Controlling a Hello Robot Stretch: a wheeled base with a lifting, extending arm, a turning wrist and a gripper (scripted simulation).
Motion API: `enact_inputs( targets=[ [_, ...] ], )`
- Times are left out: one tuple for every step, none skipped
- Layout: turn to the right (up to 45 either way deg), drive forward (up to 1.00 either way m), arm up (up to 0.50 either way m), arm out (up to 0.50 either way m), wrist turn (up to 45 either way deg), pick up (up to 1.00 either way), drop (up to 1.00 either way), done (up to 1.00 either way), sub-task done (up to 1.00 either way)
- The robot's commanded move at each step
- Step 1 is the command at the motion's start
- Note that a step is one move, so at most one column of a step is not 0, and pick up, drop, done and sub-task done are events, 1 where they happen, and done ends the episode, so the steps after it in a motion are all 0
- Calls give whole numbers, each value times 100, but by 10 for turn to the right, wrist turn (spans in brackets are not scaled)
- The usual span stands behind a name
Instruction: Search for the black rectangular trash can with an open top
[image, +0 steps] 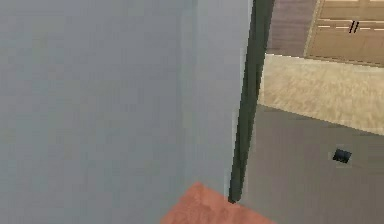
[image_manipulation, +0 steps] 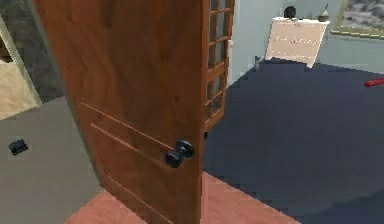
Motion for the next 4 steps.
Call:
enact_inputs(
  targets=[
    [300,0,0,0,0,0,0,0,0],
    [0,15,0,0,0,0,0,0,0],
    [0,100,0,0,0,0,0,0,0],
    [-270,0,0,0,0,0,0,0,0]
  ],
)
